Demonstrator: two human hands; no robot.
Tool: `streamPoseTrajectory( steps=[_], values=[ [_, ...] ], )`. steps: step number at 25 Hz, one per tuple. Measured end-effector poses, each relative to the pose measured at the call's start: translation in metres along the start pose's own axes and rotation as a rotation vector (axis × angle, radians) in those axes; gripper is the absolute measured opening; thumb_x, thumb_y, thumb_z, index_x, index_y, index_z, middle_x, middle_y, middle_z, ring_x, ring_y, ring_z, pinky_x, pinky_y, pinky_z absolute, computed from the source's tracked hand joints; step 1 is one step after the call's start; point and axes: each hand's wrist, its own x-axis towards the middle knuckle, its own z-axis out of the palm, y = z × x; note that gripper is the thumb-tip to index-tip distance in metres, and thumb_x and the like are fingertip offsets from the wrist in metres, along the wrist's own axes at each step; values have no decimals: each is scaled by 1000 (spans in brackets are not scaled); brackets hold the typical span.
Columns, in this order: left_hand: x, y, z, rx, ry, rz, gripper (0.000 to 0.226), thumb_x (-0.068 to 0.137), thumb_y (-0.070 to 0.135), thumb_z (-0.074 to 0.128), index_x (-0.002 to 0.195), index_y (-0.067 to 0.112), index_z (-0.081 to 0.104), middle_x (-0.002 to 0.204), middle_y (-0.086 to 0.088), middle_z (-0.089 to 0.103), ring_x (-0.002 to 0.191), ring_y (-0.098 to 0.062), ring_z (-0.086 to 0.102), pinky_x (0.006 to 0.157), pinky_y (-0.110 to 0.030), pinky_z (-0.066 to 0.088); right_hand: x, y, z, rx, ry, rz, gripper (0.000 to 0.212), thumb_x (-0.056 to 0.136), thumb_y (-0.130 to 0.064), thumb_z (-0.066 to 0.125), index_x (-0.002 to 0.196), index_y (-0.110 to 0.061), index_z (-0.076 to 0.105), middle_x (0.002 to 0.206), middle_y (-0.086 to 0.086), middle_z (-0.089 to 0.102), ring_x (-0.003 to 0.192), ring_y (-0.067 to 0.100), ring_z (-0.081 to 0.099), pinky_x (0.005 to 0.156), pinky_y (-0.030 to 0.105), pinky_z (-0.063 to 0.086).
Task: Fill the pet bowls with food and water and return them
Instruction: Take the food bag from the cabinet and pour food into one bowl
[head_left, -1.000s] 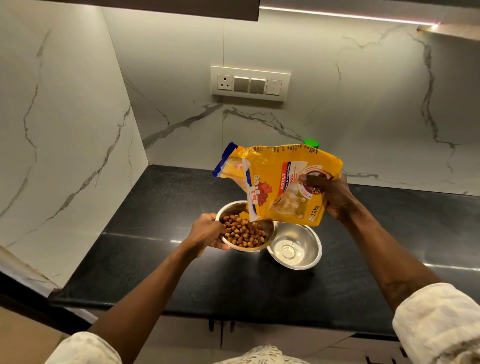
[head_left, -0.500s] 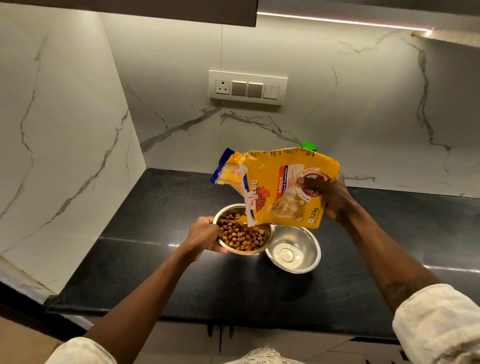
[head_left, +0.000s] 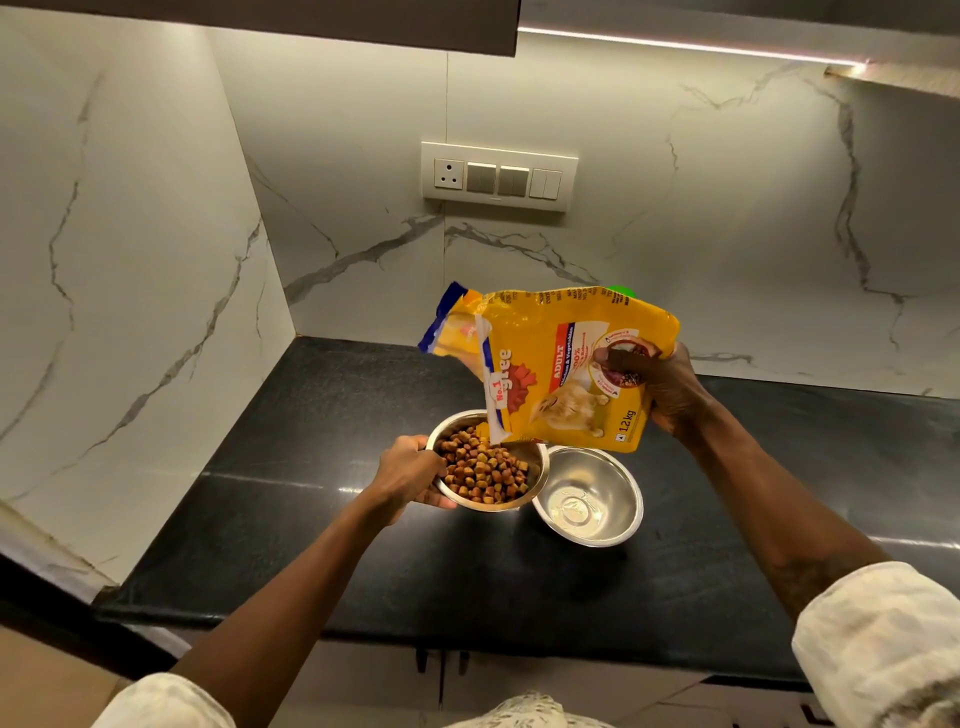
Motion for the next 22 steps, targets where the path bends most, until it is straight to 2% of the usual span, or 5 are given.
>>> streamPoseTrajectory(
  steps=[4, 7, 13, 18, 22],
  values=[
    [-1, 0, -1, -3, -2, 4, 35, 97, -4, 57, 128, 10, 58, 110, -17, 72, 83, -31, 80, 64, -37, 66, 2, 0, -1, -27, -8, 7, 58, 76, -7, 84, 132, -13, 67, 121, 14, 77, 109, 36, 75, 89, 52, 62],
    [0, -1, -1, 4, 0, 4, 36, 97, -4, 57, 130, 11, 57, 110, -17, 72, 84, -30, 80, 63, -36, 65, 0, -5, 0, -43, -8, 3, 62, 66, -16, 89, 126, -17, 70, 116, 11, 79, 105, 33, 77, 84, 46, 65],
    [2, -7, -3, -7, 19, 11, 38, 96, -4, 58, 131, 10, 57, 111, -17, 71, 84, -30, 80, 62, -36, 65, -3, -2, -3, 11, 6, -8, 64, 67, -10, 88, 127, -13, 69, 113, 11, 80, 101, 32, 78, 78, 42, 66],
    [3, -15, -3, -2, 44, -12, 38, 96, -4, 57, 130, 12, 59, 110, -17, 72, 83, -30, 80, 60, -36, 65, -2, 15, -7, 37, 6, 2, 66, 76, -2, 81, 139, -6, 62, 126, 21, 73, 111, 40, 73, 90, 54, 62],
    [3, -26, -4, -5, 56, -29, 38, 95, -5, 57, 130, 9, 60, 110, -18, 72, 80, -31, 80, 58, -37, 65, -6, 28, -9, 90, 17, 35, 59, 78, 0, 80, 135, -10, 66, 122, 17, 76, 107, 36, 76, 84, 49, 65]
  ],
)
